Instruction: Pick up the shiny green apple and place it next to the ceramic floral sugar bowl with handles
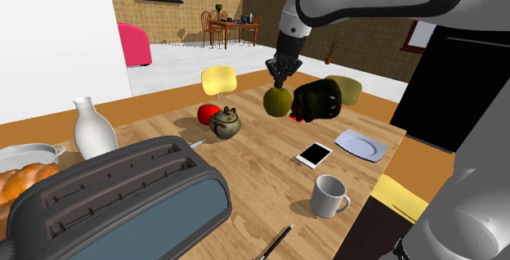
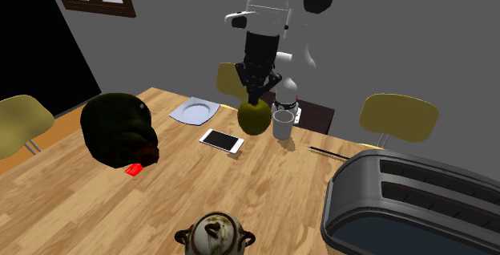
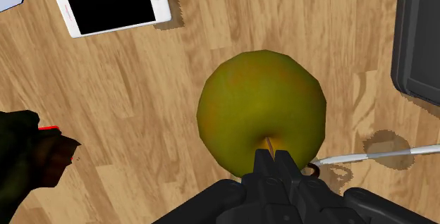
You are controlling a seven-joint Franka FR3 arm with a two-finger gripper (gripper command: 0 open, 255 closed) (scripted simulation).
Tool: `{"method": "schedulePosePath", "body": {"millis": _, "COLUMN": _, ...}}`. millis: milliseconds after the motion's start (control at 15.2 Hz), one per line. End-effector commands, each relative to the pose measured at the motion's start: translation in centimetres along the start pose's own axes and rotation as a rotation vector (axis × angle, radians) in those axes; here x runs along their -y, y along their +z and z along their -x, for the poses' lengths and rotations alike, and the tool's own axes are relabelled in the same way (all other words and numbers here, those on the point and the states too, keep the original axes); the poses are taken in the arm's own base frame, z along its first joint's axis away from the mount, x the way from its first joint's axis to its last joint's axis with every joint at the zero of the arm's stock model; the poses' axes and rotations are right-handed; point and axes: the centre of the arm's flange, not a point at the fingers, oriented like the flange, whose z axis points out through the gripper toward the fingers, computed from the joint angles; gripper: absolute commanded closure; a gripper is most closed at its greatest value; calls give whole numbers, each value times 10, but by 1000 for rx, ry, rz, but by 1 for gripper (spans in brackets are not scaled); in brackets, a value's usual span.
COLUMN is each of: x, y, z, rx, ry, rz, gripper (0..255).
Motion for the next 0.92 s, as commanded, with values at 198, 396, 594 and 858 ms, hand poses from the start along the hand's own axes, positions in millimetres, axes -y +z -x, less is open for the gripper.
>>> {"method": "schedulePosePath", "body": {"millis": 198, "x": 43, "y": 11, "z": -31, "rx": -1, "ry": 1, "rz": -1, "gripper": 255}}
{"method": "schedulePosePath", "body": {"millis": 396, "x": 43, "y": 26, "z": -28, "rx": -1, "ry": 1, "rz": -1, "gripper": 255}}
{"method": "schedulePosePath", "body": {"millis": 594, "x": 43, "y": 42, "z": -25, "rx": -1, "ry": 1, "rz": -1, "gripper": 255}}
{"method": "schedulePosePath", "body": {"millis": 858, "x": 43, "y": 63, "z": -21, "rx": -1, "ry": 1, "rz": -1, "gripper": 255}}
